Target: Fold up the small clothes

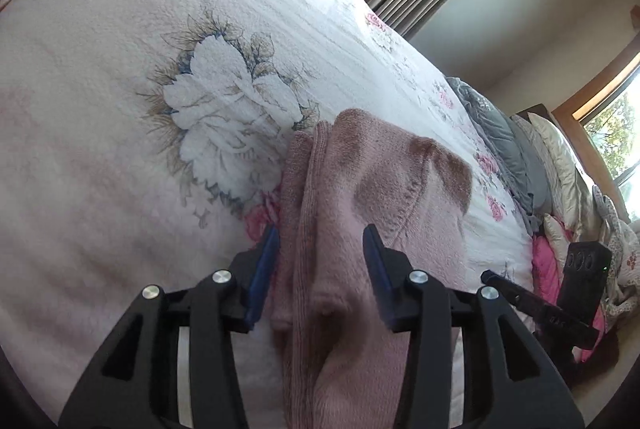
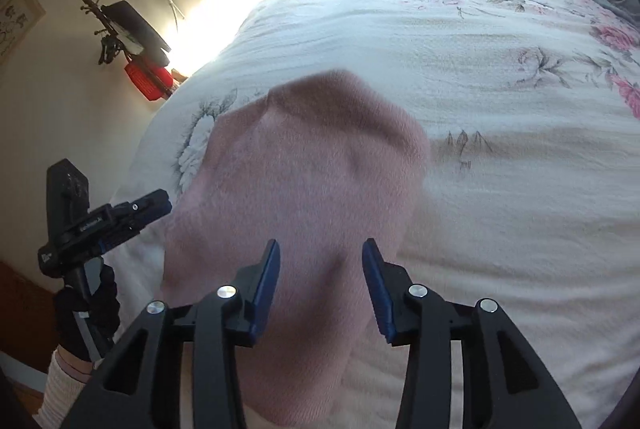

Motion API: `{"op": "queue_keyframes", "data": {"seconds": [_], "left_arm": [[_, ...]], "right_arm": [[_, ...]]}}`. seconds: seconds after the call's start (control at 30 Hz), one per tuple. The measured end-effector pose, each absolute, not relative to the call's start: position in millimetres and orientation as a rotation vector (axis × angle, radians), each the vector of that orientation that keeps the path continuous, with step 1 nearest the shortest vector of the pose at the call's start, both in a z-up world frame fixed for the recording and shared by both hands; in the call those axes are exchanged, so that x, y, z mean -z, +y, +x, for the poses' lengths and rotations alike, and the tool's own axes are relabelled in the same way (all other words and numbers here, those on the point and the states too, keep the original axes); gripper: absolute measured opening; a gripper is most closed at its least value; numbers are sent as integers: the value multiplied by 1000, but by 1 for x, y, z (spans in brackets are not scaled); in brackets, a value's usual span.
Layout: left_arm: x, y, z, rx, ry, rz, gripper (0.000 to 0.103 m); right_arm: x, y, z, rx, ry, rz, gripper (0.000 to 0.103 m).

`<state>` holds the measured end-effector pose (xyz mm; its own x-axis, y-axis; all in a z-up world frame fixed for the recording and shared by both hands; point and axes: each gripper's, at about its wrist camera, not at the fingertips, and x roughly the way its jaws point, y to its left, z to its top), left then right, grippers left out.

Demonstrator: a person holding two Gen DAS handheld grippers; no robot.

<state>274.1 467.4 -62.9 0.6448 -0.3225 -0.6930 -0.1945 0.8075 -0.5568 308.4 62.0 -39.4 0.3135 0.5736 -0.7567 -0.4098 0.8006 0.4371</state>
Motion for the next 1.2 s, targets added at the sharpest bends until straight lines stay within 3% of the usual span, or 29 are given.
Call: {"op": "queue_keyframes", "data": {"seconds": [0.13, 0.27, 0.4, 0.7, 0.8, 0.97, 1.03, 1.2], "left_arm": [[50, 441, 228, 130, 832, -600, 44], [62, 418, 209, 110, 874, -514, 47], [92, 410, 208, 76, 958, -489, 45], [120, 408, 203, 73, 990, -466, 50], [115, 415, 205, 93, 1011, -494, 51], [90, 432, 219, 94, 966, -528, 67], [87, 441, 233, 103, 967, -568, 68], [100, 457, 273, 114, 1007, -706, 68]], "right_arm": [[72, 57, 263, -695, 1174, 249, 54], [106, 55, 247, -657, 1274, 305, 56], [121, 49, 250, -709, 1309, 412, 23], [128, 46, 251, -655, 1333, 354, 18], [119, 53, 252, -673, 1318, 304, 22], [94, 49, 254, -698, 1227, 274, 47], [85, 46, 258, -711, 1195, 288, 56], [78, 46, 277, -734, 1172, 309, 66]]}}
